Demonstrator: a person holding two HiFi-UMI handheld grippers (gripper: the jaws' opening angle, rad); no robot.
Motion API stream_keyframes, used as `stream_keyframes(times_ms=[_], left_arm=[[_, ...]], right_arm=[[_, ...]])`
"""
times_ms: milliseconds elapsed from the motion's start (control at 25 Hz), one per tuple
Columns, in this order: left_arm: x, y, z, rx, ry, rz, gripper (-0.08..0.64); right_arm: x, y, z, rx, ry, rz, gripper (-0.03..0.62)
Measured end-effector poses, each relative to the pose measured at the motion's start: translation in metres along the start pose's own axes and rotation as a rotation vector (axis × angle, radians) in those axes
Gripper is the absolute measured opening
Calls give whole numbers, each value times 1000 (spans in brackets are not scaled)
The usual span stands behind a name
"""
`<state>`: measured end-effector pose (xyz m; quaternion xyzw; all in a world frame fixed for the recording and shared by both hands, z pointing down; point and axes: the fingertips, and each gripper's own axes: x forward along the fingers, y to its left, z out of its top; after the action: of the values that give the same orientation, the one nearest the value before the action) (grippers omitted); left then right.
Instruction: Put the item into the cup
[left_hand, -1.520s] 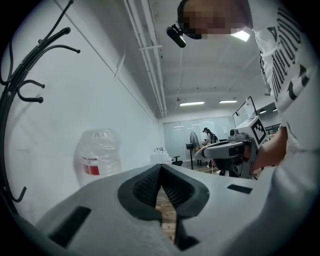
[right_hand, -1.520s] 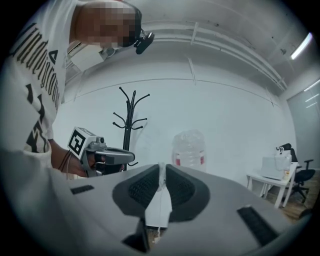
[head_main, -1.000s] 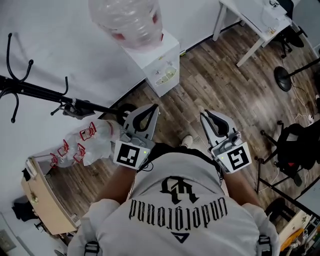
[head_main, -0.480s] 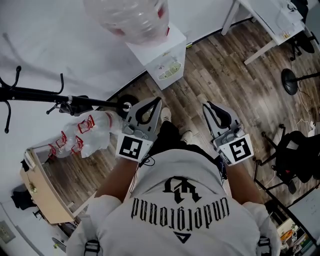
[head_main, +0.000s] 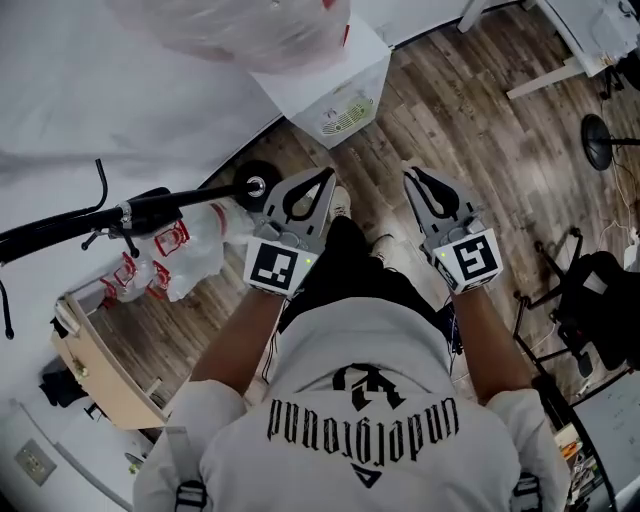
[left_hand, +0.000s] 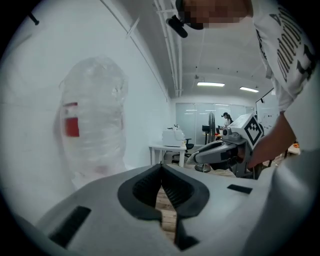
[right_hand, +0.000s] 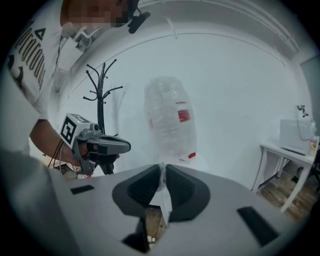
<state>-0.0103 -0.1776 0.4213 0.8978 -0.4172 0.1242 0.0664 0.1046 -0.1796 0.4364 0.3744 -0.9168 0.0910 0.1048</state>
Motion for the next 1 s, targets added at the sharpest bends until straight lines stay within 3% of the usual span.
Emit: stream_keyframes(times_ms=[280, 520, 1000], left_arm=[[59, 31, -72, 59, 67, -52, 8], [113, 52, -123, 31, 117, -64, 8], [177, 87, -226, -50, 242, -63, 9]], right_arm=[[74, -45, -76, 56, 114, -30, 51], [130, -81, -143, 95, 188, -45, 51], [232, -110, -267, 131, 372, -49, 52]])
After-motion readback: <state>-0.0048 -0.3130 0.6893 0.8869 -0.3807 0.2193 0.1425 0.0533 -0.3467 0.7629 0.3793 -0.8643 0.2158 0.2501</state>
